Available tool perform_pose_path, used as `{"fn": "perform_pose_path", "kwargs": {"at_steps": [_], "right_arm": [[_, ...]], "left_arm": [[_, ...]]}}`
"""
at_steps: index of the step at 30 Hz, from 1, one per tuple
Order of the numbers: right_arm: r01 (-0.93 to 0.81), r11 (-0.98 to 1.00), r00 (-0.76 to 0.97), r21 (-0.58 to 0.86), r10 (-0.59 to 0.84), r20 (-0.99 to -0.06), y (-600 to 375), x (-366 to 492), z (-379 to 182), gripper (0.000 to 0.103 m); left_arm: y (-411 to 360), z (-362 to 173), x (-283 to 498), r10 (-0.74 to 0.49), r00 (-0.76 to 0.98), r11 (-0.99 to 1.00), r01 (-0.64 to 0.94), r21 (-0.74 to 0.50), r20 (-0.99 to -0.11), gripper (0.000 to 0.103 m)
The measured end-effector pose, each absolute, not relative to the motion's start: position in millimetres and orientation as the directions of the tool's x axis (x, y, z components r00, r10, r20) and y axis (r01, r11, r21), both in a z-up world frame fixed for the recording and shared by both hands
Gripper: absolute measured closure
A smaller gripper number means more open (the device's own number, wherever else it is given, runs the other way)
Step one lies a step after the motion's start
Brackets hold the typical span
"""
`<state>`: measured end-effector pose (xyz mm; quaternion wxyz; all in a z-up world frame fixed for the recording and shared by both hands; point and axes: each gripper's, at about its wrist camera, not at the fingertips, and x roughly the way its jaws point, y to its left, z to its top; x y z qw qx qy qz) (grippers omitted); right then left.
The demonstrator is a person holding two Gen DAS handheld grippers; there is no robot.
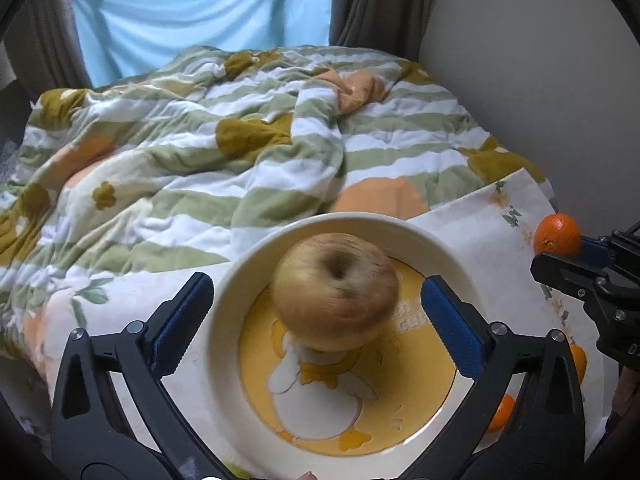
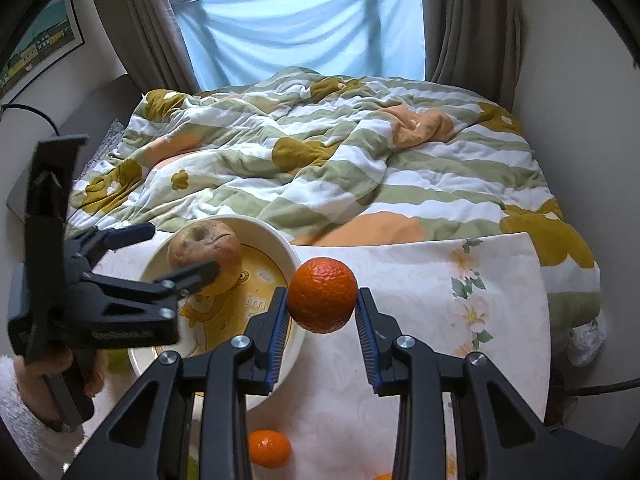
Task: Organize fruits
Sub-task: 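Carry the apple into the white bowl with the left tool while the right tool grasps a small tangerine, then lower the tangerine into the bowl beside the apple and open the right tool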
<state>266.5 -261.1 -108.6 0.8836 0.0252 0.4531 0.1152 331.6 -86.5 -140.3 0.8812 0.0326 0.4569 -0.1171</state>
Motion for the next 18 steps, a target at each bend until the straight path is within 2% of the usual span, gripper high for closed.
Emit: {"fn": "perform_pose_path", "kwargs": {"at_steps": [10, 18], "right_arm": [[-0.29, 0.951, 0.537, 0.103, 0.251, -0.806, -238, 268, -111, 0.072], [-0.357, 0.925, 0.487, 0.13, 0.303, -0.819, -220, 281, -132, 0.072]], "left_arm": [[-43, -117, 293, -0.17, 0.557, 0.982, 0.162, -0.094, -0.813, 0.0], [-19, -119, 262, -0.142, 0.544, 0.99, 0.071, -0.123, -0.827, 0.0]]}}
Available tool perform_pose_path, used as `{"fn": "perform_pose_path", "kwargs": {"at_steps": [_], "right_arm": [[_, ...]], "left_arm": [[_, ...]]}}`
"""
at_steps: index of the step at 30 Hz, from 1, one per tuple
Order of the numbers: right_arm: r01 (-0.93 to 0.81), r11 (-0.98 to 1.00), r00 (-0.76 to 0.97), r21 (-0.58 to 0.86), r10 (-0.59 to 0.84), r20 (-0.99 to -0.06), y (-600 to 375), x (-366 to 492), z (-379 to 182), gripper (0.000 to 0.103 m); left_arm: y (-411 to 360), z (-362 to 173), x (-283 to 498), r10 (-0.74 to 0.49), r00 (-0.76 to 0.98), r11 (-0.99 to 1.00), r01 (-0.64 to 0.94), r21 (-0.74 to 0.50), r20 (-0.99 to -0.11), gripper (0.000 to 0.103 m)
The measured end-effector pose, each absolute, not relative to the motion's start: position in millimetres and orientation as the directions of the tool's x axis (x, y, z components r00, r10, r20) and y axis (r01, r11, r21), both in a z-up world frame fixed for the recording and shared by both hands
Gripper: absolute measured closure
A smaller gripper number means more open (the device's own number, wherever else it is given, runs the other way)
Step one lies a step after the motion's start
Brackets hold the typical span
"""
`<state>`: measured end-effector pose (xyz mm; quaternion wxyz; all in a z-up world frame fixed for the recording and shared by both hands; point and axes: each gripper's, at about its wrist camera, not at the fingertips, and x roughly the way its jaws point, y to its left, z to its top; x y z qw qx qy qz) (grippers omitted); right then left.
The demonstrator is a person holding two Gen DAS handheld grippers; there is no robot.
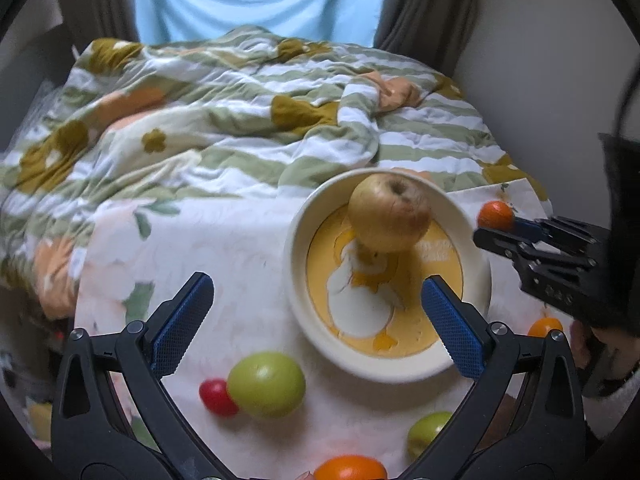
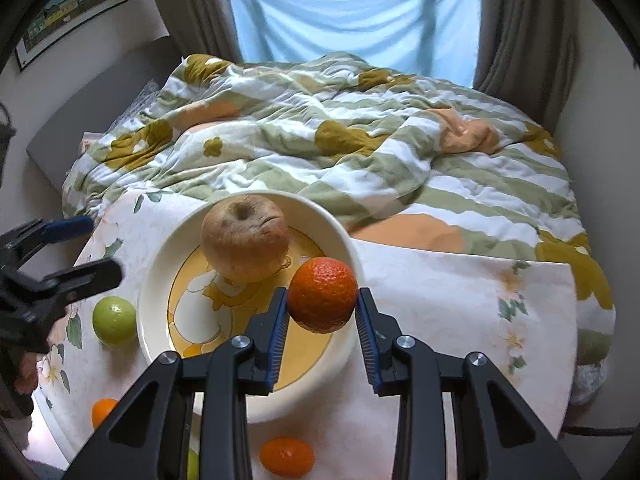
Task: Organize fruits
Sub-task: 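Lower the tangerine into the bowl beside the apple and open the right tool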
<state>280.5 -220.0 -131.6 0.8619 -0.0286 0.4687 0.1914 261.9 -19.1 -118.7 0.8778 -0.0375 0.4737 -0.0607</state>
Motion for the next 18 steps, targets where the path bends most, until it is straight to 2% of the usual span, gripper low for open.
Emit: {"fn": "perform_pose_path", "kwargs": {"at_steps": [8, 16, 17, 18], "right_arm": [[-0.413, 0.899, 0.447, 0.147, 0.341, -0.827, -209, 298, -151, 0.072], [-0.452, 0.891, 0.463, 0.048, 0.28, -0.841, -198, 302, -157, 0.071], [-0.459, 0.888, 0.459, 0.038, 0.273, -0.845, -196, 302, -158, 0.069], [-0.465, 0.884, 0.454, 0.045, 0.282, -0.845, -197, 301, -158, 0.054]], "left_arm": [[-11, -133, 250, -0.108, 0.525, 0.993, 0.022, -0.113, -0.844, 0.0], [-9, -136, 246, -0.084, 0.53, 0.994, -0.011, -0.105, -0.844, 0.0], [-8, -136, 245, -0.078, 0.53, 0.995, -0.015, -0.102, -0.844, 0.0], [-8, -136, 244, -0.075, 0.53, 0.995, -0.018, -0.1, -0.845, 0.0]]}}
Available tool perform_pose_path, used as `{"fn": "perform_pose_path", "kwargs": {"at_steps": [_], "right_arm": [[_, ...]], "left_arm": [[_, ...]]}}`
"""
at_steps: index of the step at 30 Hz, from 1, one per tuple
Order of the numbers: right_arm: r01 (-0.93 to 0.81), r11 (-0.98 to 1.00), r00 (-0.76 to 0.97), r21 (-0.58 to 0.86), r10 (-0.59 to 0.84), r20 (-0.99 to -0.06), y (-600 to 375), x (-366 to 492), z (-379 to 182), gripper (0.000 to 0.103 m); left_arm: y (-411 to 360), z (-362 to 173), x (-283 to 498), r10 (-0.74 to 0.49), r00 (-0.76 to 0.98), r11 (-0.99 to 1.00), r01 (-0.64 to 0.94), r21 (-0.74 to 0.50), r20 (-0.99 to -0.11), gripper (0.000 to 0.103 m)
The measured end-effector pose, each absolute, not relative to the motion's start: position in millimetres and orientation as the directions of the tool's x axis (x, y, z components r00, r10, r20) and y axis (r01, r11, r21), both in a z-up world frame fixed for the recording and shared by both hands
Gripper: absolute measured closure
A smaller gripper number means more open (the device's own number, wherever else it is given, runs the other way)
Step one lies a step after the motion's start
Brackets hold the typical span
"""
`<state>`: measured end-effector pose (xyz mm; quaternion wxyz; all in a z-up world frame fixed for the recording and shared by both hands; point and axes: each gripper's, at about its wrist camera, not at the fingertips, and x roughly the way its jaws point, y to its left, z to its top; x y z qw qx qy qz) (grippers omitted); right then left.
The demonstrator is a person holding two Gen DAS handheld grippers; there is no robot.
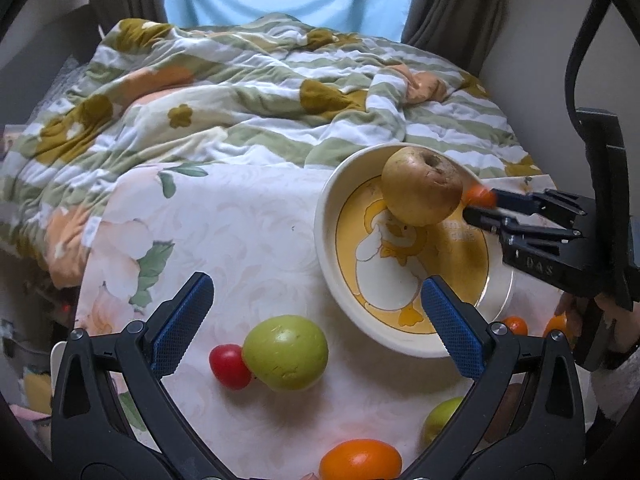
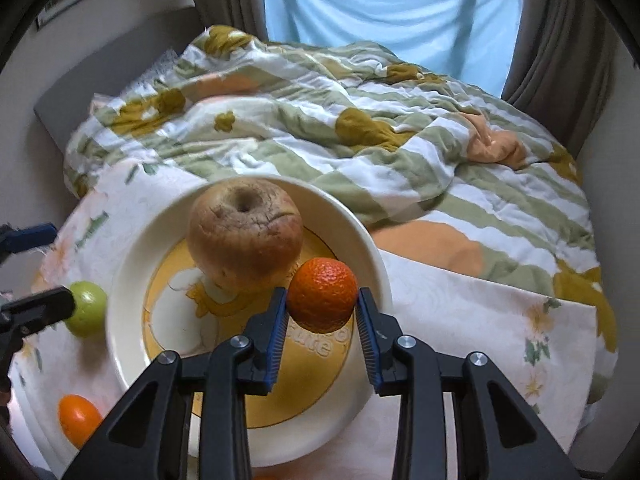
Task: Organize fruits
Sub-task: 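Lower the tangerine into the bowl beside the apple and open the right tool, then grasp the large orange with the left tool while the right tool grasps the brown kiwi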
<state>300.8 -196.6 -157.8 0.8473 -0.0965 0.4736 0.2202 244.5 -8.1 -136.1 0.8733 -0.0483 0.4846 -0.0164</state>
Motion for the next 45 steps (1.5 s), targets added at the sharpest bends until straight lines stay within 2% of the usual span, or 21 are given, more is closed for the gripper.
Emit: {"fn": "perform_pose_path", "kwargs": {"at_steps": [1, 3, 8, 10, 14, 32, 39, 45], "right_arm": [[-0.474, 0.878, 0.448, 0.065, 0.304, -0.84, -197, 300, -157, 0.033], [-0.476, 0.875, 0.434, 0.089, 0.322, -0.841, -198, 299, -155, 0.007], [-0.475, 0.875, 0.448, 0.094, 0.332, -0.83, -201, 292, -151, 0.005], [-0.469, 0.877, 0.453, 0.106, 0.342, -0.824, -202, 289, -149, 0.0], [-0.451, 0.884, 0.46, 0.123, 0.349, -0.816, -206, 283, -137, 0.001], [-0.337, 0.939, 0.621, 0.068, 0.276, -0.734, -220, 167, -33, 0.0], [-0.277, 0.959, 0.639, 0.054, 0.226, -0.735, -220, 112, -26, 0.0], [-0.225, 0.972, 0.634, 0.072, 0.202, -0.747, -226, 81, -36, 0.0]], "left_arm": [[-8, -136, 243, -0.072, 0.529, 0.995, -0.023, -0.099, -0.845, 0.0], [-7, -137, 240, -0.069, 0.528, 0.995, -0.029, -0.099, -0.847, 0.0], [-5, -133, 233, -0.057, 0.526, 0.995, -0.038, -0.09, -0.849, 0.0], [-5, -128, 230, -0.052, 0.532, 0.996, -0.037, -0.084, -0.845, 0.0], [-4, -116, 224, -0.039, 0.546, 0.997, -0.034, -0.068, -0.837, 0.0], [14, -38, 143, -0.038, 0.667, 0.999, -0.002, -0.053, -0.744, 0.0], [19, -27, 104, -0.045, 0.689, 0.998, 0.007, -0.055, -0.723, 0.0], [17, -39, 82, -0.049, 0.685, 0.999, 0.044, -0.026, -0.727, 0.0]]}}
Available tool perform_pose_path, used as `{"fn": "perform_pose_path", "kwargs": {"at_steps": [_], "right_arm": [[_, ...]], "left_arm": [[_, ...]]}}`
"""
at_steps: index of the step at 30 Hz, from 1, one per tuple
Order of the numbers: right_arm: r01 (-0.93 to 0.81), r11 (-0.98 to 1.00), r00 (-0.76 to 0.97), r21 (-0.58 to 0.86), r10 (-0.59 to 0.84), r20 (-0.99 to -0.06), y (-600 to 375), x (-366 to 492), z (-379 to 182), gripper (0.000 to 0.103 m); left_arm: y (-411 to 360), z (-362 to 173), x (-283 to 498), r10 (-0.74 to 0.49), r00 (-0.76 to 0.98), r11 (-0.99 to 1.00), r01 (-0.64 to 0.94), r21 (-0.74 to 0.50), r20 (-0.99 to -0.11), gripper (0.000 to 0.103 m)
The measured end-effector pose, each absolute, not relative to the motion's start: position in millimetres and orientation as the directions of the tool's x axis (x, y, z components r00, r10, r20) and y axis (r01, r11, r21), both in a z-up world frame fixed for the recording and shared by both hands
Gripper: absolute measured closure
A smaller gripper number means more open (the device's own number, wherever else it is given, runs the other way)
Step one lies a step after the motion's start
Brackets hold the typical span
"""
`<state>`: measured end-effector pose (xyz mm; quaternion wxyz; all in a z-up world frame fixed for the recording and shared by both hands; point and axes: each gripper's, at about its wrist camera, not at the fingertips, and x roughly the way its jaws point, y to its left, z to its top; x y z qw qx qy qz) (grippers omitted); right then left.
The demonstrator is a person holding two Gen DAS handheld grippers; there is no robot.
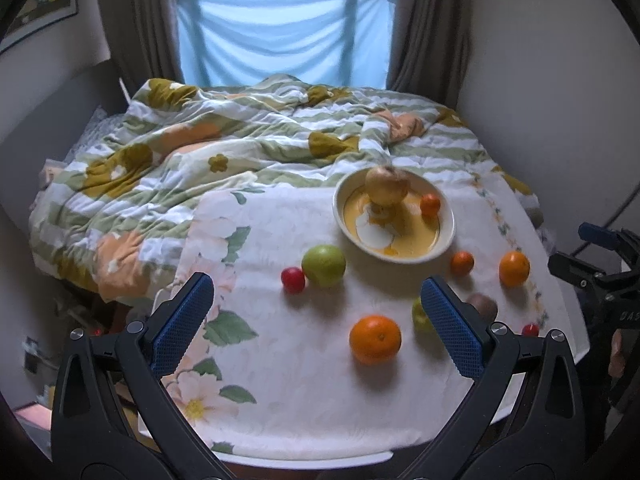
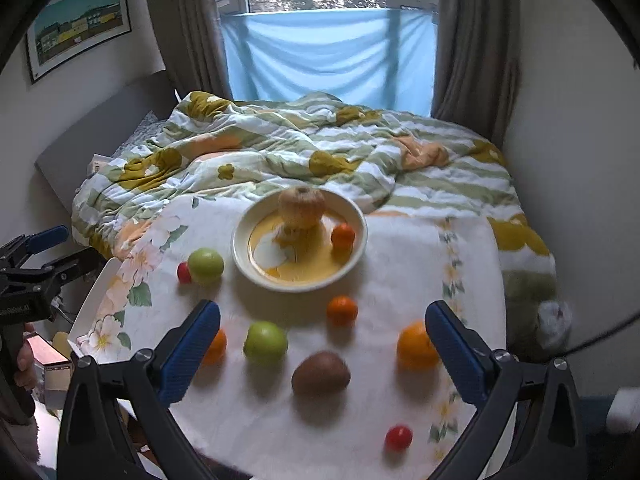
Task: Organize fruits
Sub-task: 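Grasp the large orange with the left tool while the right tool grasps the brown kiwi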
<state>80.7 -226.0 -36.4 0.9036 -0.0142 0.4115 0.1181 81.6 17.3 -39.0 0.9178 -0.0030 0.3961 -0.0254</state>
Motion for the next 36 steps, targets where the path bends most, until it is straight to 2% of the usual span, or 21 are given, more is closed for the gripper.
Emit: {"fn": "perform_pose_path", "kwargs": {"at_steps": [8, 20, 31, 35, 36], "right_arm": [[-0.205, 0.977, 0.613, 0.062, 0.178, -0.77, -232, 57, -79, 0.0], [-0.31, 0.948, 0.571, 0.068, 0.243, -0.784, -236, 61, -144, 0.0], [-0.341, 0.938, 0.533, 0.058, 0.244, -0.81, -233, 71, -168, 0.0], [-0.345, 0.937, 0.526, 0.062, 0.248, -0.814, -232, 75, -171, 0.0], [-0.347, 0.935, 0.523, 0.065, 0.251, -0.815, -231, 76, -171, 0.001]], "left_arm": [[3, -92, 72, -0.104, 0.621, 0.992, 0.122, -0.036, -0.777, 0.0], [-35, -165, 83, -0.141, 0.57, 0.974, 0.225, -0.012, -0.809, 0.0], [-48, -188, 100, -0.107, 0.529, 0.964, 0.263, 0.043, -0.842, 0.016], [-51, -195, 106, -0.091, 0.502, 0.96, 0.274, 0.058, -0.86, 0.023], [-52, -197, 108, -0.085, 0.492, 0.959, 0.275, 0.063, -0.866, 0.028]]}}
